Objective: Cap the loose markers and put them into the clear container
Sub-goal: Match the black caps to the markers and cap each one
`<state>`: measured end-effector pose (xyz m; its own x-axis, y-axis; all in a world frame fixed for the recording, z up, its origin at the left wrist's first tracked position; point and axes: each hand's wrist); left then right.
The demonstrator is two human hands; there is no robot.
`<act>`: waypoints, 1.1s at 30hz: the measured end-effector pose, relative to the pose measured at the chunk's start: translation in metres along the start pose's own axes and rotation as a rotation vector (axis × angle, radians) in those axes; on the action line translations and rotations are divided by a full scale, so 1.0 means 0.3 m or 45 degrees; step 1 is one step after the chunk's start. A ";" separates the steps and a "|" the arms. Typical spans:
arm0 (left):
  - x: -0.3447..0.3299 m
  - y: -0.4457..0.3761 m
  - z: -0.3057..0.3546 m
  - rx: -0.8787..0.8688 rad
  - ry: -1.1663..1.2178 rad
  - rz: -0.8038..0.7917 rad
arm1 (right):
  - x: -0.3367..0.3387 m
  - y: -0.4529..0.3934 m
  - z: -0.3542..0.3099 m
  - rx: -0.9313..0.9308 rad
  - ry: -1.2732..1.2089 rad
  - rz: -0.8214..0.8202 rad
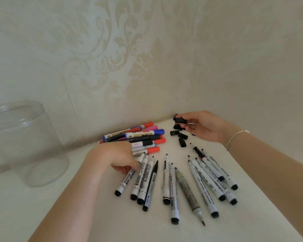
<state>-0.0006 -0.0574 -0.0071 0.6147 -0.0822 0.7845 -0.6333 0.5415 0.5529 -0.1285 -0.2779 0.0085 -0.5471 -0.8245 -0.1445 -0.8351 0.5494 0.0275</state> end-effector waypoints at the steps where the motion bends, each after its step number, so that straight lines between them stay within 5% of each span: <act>1: 0.006 0.003 -0.001 -0.035 -0.001 0.050 | -0.001 0.006 -0.003 0.005 -0.012 -0.019; 5: 0.040 0.007 0.019 -0.332 0.278 0.377 | -0.005 0.019 -0.015 0.094 -0.100 0.002; 9: 0.061 0.003 0.112 -0.506 0.829 0.265 | -0.009 0.014 -0.027 0.160 -0.239 0.029; 19: -0.024 -0.160 0.243 -0.715 0.881 0.412 | -0.019 -0.035 0.006 0.319 -0.199 0.298; 28: -0.027 -0.190 0.236 -0.765 0.881 0.510 | -0.037 -0.059 0.045 0.328 -0.341 0.276; 33: -0.023 -0.201 0.219 -0.742 0.864 0.586 | -0.026 -0.052 0.022 0.352 -0.048 0.213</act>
<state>0.0026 -0.1444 -0.0273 0.6210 0.6339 0.4611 -0.6594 0.7405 -0.1299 -0.1109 -0.2792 0.0026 -0.6686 -0.7170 -0.1972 -0.6841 0.6970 -0.2148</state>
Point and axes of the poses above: each hand's wrist, its own y-axis away from the middle knuckle, its own x-axis out of the back of the hand, z = x × y, and after that the axes turned 12 degrees about x, right-handed
